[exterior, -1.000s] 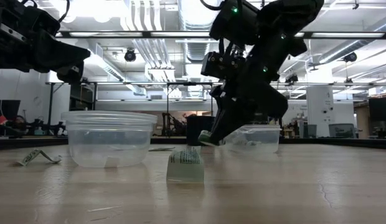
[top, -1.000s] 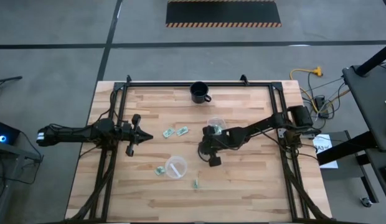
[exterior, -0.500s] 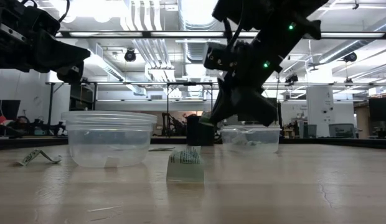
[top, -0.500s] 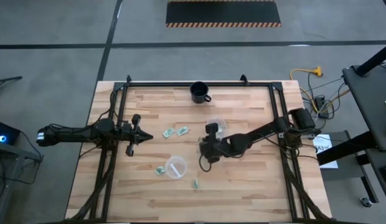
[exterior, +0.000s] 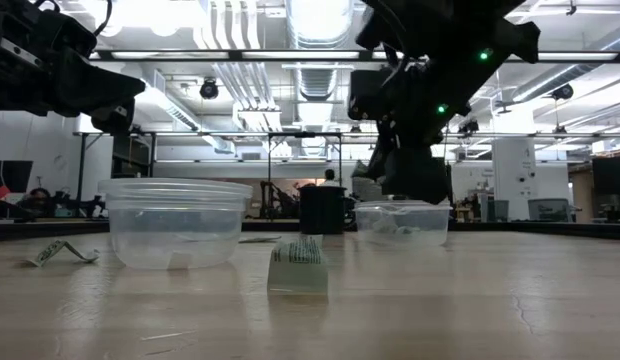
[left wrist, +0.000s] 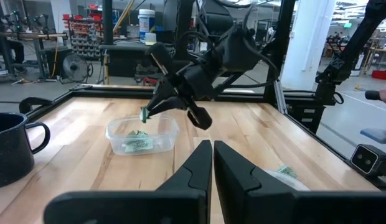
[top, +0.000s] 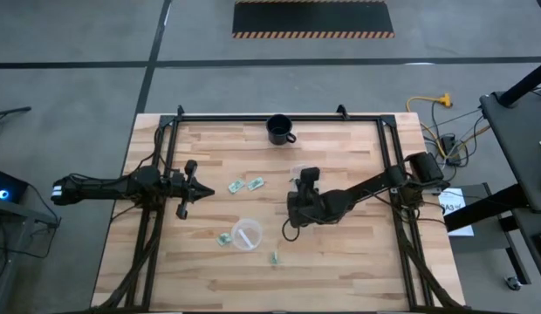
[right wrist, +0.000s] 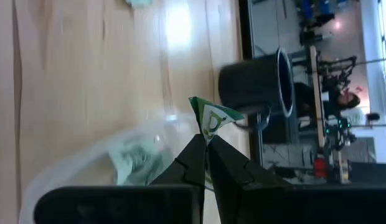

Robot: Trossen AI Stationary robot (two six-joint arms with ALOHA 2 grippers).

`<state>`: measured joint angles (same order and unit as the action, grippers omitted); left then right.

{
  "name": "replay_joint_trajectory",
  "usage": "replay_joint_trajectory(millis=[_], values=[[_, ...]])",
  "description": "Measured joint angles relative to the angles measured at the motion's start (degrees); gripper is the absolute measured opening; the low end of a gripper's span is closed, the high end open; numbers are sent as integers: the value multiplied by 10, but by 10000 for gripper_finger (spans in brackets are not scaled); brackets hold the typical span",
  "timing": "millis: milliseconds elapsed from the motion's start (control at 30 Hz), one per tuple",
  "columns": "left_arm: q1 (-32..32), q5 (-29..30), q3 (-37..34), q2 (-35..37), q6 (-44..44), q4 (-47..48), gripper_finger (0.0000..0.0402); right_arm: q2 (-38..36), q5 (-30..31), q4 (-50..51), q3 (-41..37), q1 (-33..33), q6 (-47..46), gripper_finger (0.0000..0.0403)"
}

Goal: Pick and place items into bin
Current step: Put the green stevia packet into the right transparent bin, then put the white stevia packet into the left transparent bin

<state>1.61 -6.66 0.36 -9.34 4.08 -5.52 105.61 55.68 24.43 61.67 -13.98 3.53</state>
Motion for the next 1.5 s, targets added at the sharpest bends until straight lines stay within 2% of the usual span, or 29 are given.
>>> replay_joint_trajectory(millis=[233, 400, 1033, 1200, 1500], values=[[0, 0, 0, 0, 0, 0, 0, -2, -10, 108, 29, 4, -79, 7], [0, 0, 0, 0, 0, 0, 0, -2, -36, 111, 40, 3, -80, 8], [0, 0, 0, 0, 0, 0, 0, -1, -47, 114, 38, 4, -107, 12], [0, 0, 0, 0, 0, 0, 0, -1, -52, 116, 37, 4, -107, 39], [0, 0, 0, 0, 0, 0, 0, -1, -46, 116, 37, 4, -106, 112]])
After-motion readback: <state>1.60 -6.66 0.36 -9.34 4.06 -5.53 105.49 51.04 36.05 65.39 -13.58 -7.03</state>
